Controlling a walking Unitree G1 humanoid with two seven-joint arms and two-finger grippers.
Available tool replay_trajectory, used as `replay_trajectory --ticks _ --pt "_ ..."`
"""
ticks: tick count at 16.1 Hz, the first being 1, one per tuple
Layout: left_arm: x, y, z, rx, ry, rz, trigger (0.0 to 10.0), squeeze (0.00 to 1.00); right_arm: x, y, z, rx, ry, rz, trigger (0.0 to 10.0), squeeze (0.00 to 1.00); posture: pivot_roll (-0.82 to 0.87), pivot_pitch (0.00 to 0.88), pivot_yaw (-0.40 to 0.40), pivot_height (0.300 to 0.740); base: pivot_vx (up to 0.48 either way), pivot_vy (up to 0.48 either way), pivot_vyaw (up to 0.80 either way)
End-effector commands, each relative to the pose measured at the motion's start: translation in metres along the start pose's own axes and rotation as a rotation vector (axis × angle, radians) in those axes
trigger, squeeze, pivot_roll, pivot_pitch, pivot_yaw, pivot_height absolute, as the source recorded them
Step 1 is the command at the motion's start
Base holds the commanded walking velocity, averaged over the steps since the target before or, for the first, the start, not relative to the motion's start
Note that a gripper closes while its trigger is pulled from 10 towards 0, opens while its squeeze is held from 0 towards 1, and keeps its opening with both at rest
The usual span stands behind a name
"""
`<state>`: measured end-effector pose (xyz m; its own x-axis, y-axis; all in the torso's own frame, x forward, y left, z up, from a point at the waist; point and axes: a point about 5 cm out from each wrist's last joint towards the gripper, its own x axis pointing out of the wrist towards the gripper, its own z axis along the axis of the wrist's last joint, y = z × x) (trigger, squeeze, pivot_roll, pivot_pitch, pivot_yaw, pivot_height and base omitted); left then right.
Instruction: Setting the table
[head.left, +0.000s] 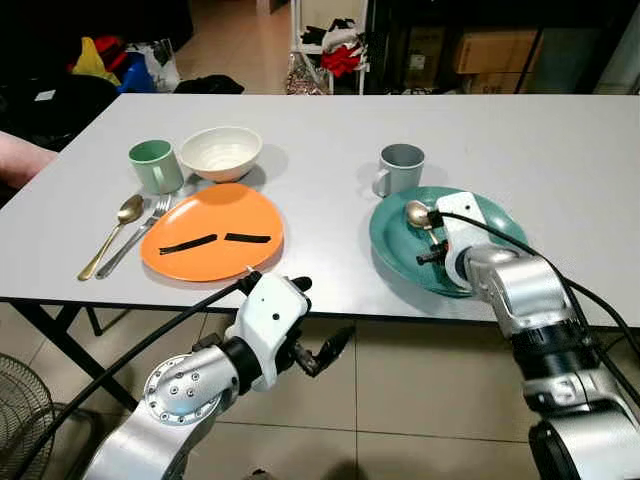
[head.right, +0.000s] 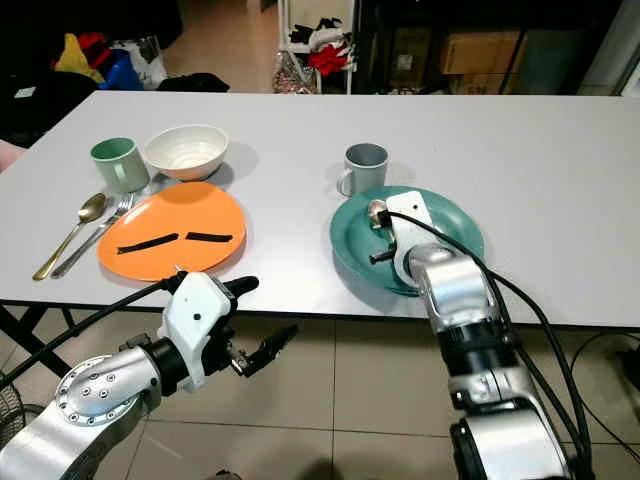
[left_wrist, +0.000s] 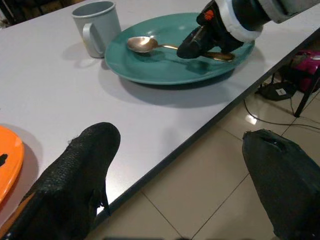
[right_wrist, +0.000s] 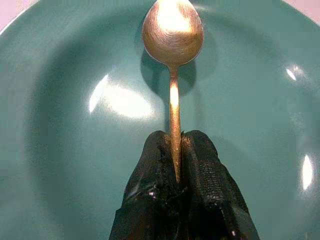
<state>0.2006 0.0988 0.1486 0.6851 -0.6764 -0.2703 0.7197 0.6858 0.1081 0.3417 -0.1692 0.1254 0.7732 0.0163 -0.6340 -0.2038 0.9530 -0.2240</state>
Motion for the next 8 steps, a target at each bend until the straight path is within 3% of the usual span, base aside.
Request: replay_trajectory --ticks 1,8 --pt "-0.0006 -0.0001 0.0050 0.015 -0.008 -0.012 10.0 0.00 0.0004 0.0010 0.0103 -0.023 -0.031 0.008 10.0 0.00 -0.05 0.000 0.072 0.740 0.000 0.000 0.00" --pt "-0.0003 -0.0008 0.0056 0.019 -0.006 -0.022 10.0 0.00 0.0049 0.0096 0.0142 0.010 0.056 0.074 10.0 0.00 -0.04 0.000 0.060 0.740 0.000 0.000 0.00"
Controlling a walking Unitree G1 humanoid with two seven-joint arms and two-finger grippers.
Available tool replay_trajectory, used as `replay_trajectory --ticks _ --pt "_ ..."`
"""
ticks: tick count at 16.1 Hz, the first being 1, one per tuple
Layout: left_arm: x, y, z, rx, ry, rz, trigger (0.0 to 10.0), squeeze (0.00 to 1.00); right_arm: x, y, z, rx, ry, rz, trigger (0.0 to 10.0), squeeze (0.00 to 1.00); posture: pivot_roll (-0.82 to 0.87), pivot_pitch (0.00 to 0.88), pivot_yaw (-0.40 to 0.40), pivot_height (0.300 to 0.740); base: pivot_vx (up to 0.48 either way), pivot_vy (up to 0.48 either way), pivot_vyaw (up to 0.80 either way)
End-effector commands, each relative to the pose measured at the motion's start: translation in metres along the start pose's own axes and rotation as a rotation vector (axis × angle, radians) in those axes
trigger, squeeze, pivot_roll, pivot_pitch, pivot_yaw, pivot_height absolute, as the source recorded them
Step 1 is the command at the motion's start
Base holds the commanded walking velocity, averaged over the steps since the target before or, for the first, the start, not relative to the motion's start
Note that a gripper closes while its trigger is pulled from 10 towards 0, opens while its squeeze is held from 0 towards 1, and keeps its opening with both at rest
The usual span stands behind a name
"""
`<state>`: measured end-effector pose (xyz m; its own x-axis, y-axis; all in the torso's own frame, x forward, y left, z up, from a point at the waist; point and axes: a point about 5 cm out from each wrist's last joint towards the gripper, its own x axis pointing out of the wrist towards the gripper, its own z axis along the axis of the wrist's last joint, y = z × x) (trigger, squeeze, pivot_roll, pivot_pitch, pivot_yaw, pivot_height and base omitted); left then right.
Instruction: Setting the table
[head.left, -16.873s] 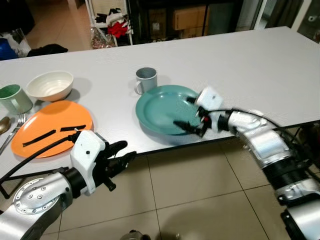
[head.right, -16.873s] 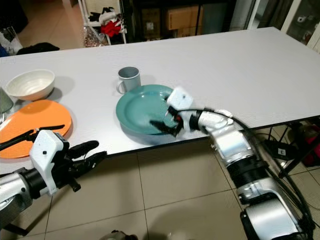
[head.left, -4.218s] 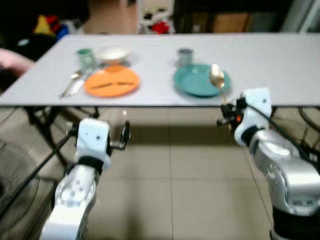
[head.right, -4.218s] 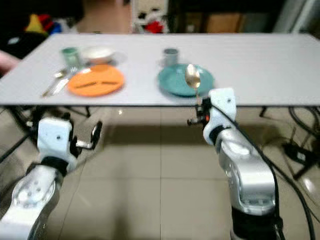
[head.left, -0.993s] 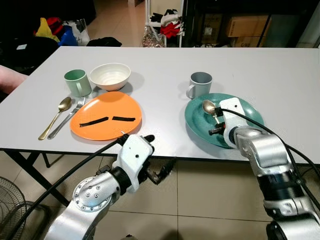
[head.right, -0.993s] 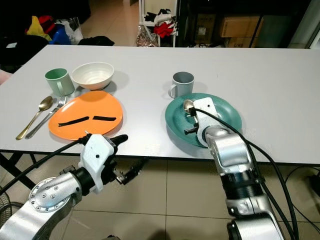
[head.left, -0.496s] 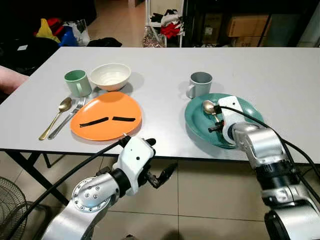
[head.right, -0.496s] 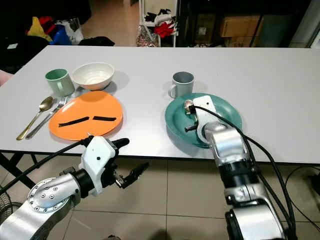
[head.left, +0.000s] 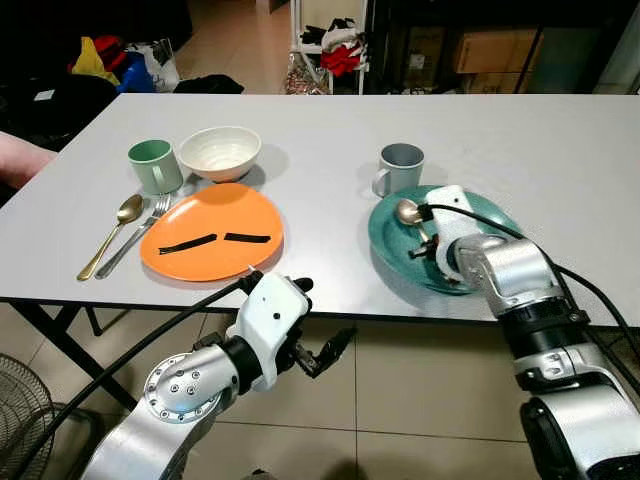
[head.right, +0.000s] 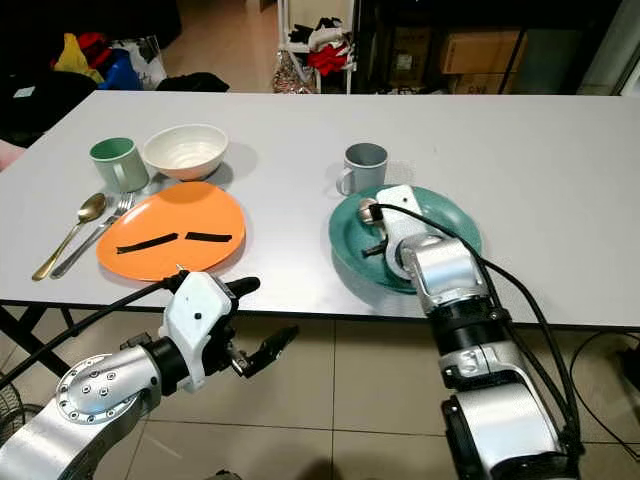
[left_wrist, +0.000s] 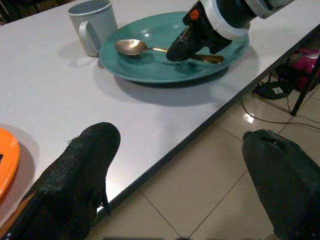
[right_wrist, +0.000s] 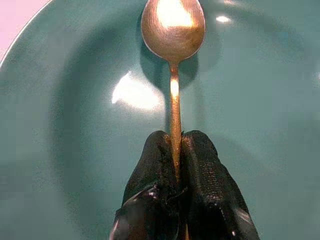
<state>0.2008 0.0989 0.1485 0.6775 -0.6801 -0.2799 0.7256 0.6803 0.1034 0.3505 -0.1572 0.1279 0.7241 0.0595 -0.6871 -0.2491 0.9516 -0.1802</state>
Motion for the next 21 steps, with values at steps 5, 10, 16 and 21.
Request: replay_trajectory --ticks 5,10,16,21 --pt "0.000 -0.001 0.006 0.023 -0.012 -0.021 10.0 0.00 -0.001 0.002 0.001 0.053 0.039 0.023 10.0 0.65 -0.04 0.000 0.062 0.740 0.000 0.000 0.00" --pt "0.001 0.001 0.009 0.011 -0.038 -0.014 10.0 0.00 -0.011 -0.005 0.010 0.084 0.018 0.014 10.0 0.98 -0.05 0.000 0.066 0.740 0.000 0.000 0.00" --pt "0.000 0.001 0.011 -0.041 -0.081 0.010 10.0 0.00 -0.045 -0.019 0.017 0.092 -0.020 0.016 10.0 1.00 -0.08 0.000 0.060 0.740 0.000 0.000 0.00" --pt "-0.012 0.018 0.011 -0.066 -0.130 0.221 10.0 0.00 -0.082 -0.023 0.015 0.091 -0.120 0.040 10.0 0.22 -0.09 0.000 0.071 0.740 0.000 0.000 0.00"
